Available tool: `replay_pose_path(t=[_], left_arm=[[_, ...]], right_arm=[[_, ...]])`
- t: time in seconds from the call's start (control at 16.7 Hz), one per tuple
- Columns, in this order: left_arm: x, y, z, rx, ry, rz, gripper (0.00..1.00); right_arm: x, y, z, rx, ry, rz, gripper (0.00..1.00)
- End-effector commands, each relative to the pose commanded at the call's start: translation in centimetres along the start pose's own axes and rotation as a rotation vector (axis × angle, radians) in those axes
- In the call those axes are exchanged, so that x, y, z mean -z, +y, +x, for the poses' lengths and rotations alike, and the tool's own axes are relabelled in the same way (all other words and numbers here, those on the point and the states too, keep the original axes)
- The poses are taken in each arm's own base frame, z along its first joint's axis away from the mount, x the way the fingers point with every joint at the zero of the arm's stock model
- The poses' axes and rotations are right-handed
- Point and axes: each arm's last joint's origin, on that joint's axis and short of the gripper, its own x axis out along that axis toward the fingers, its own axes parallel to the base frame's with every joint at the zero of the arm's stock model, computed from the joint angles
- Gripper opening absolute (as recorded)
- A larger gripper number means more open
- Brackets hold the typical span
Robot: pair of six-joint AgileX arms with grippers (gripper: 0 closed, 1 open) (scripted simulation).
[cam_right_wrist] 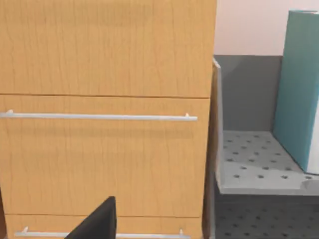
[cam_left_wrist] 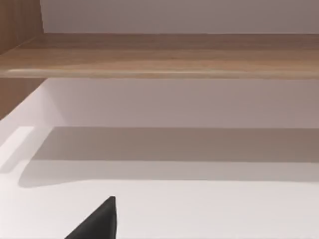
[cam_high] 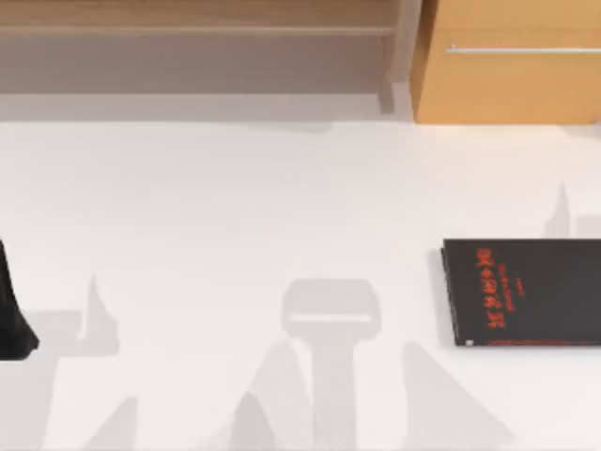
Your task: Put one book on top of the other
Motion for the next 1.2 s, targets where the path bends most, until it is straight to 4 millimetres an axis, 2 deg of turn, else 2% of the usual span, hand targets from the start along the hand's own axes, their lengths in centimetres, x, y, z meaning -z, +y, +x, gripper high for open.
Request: replay_pose_path(t=[0.18, 0.3, 0.48, 0.66, 0.78, 0.9, 1.2], left_arm=[[0.0, 0.0, 0.0, 0.000, 0.000, 0.000, 1.00], [0.0, 0.0, 0.0, 0.000, 0.000, 0.000, 1.00], [0.0, 0.0, 0.0, 0.000, 0.000, 0.000, 1.00], [0.0, 0.0, 0.0, 0.000, 0.000, 0.000, 1.00], [0.0, 0.0, 0.0, 0.000, 0.000, 0.000, 1.00], [0.0, 0.0, 0.0, 0.000, 0.000, 0.000, 1.00], [0.0, 0.0, 0.0, 0.000, 0.000, 0.000, 1.00]], right_arm=[[-2.1, -2.2, 6.4, 0.000, 0.028, -0.001, 1.00], [-2.2, -4.2, 11.1, 0.000, 0.047, 0.001, 1.00], [-0.5, -7.7, 17.5, 0.000, 0.066, 0.005, 1.00], [2.3, -11.0, 22.3, -0.001, 0.073, 0.007, 1.00], [3.9, -12.9, 24.3, -0.001, 0.070, 0.007, 1.00], [5.0, -14.1, 25.6, -0.001, 0.063, 0.004, 1.00], [5.5, -14.8, 26.2, 0.000, 0.056, 0.002, 1.00]])
